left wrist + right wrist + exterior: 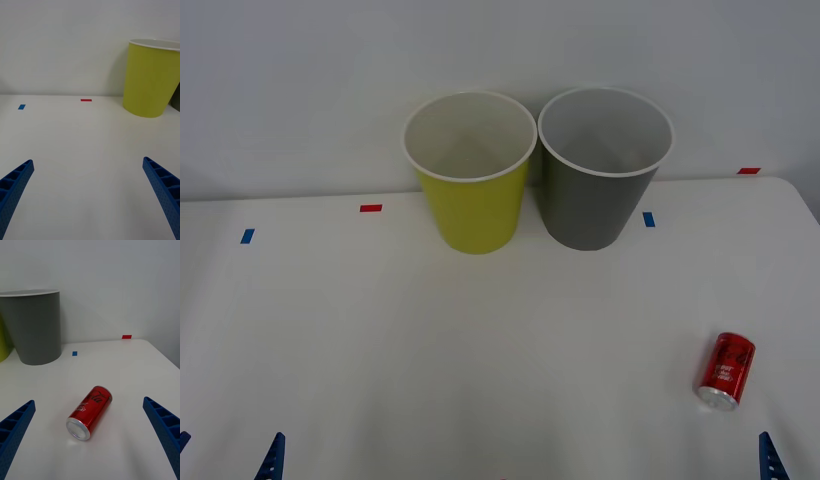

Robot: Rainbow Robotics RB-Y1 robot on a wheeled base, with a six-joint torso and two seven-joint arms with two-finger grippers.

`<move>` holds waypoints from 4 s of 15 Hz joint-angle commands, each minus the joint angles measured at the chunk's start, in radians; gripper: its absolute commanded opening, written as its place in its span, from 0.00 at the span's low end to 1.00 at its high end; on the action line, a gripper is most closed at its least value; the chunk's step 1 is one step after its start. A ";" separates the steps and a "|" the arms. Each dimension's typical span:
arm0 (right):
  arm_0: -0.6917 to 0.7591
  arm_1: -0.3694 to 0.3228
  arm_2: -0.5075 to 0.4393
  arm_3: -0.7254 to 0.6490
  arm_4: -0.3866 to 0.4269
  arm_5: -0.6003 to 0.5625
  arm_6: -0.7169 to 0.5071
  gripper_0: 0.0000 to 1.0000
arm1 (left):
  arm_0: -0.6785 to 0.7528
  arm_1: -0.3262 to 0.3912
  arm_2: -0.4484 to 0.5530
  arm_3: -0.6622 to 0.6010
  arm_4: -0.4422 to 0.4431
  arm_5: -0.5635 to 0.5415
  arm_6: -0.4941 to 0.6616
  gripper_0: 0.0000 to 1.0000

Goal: Put cans in the gray bin and PET bottles in the light green bin.

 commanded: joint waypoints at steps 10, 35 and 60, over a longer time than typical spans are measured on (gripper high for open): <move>0.000 0.000 0.000 0.000 0.000 0.000 0.000 1.00 | 0.000 0.000 0.000 0.000 0.000 0.000 0.000 1.00; 0.000 0.000 0.000 0.000 0.000 0.000 0.000 1.00 | 0.000 0.000 0.000 0.000 0.000 0.000 0.000 1.00; -0.061 0.138 -0.130 -0.173 -0.112 0.500 0.009 1.00 | 0.000 0.000 0.000 0.000 0.000 0.000 0.000 1.00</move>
